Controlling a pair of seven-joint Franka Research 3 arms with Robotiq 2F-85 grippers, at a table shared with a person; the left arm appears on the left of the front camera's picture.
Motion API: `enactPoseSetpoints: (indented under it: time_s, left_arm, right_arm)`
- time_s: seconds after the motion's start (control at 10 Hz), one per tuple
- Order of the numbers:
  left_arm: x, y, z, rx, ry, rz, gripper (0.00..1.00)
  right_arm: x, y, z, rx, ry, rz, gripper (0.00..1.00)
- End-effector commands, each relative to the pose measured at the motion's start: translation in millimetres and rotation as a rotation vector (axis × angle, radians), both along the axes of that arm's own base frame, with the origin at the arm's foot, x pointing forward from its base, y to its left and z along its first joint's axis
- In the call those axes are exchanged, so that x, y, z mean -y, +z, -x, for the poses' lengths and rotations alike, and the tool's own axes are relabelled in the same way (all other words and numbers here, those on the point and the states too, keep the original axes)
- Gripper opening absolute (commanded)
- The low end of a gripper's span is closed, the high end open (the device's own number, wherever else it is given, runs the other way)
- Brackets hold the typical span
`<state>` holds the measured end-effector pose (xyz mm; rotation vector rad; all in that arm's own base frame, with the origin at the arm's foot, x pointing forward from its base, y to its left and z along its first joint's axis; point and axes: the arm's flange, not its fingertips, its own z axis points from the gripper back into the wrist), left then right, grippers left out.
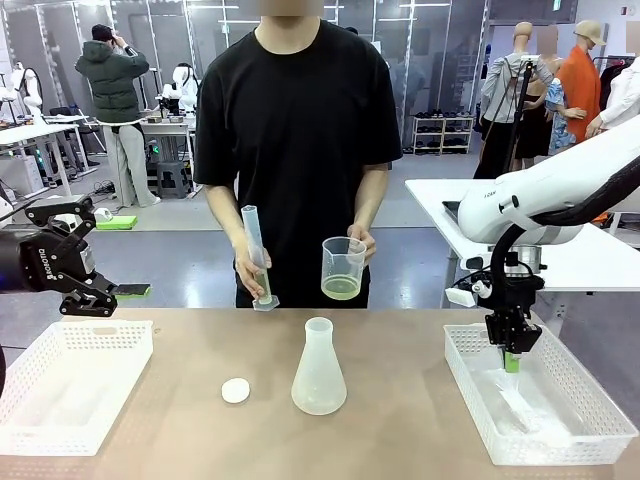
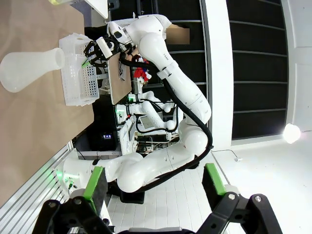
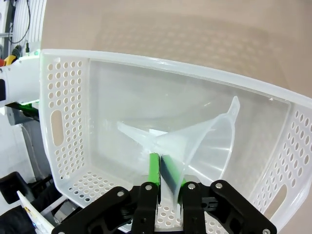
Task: Prepare the solutions needed for the experiment.
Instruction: Pick up the Plastic Funnel and insert it into the Big flask.
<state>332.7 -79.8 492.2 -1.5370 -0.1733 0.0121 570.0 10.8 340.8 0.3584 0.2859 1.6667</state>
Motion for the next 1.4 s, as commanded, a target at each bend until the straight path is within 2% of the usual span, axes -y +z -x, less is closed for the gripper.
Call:
enactPoseSetpoints:
  time_s: [0.0,0.1,0.3,0.4,0.9,1.1,1.3]
  left_arm:
    - [1.0,1.1,0.8,0.001,-0.008,0.009,1.0]
    - [1.0,1.1,0.8,0.001,-0.008,0.009,1.0]
    - [1.0,1.1,0.8,0.001,-0.008,0.009,1.0]
    - [1.0,1.1,0.8,0.001,-0.008,0.009,1.0]
    - [1.0,1.1,0.8,0.001,-0.008,0.009,1.0]
    - [1.0,1.1,0.8,0.001,-0.008,0.009,1.0]
    - [1.0,1.1,0.8,0.001,-0.008,0.009,1.0]
  right_arm:
    - [1.6,2.4,-3.4,-0.001,0.025,0.018,0.0]
    - [0.4,2.8,-2.5,-0.003,0.05,0.06,0.0]
    - [-2.0,11.9,-1.1,-0.006,-0.029,0.071,0.0]
    - [-4.3,26.4,3.1,0.045,-0.065,0.079,0.0]
    - [-5.8,130.0,20.5,0.338,-0.181,0.171,0.0]
    - [-11.8,175.7,44.2,0.506,-0.215,0.185,0.0]
    - [-15.2,208.2,66.5,0.679,-0.265,0.207,0.0]
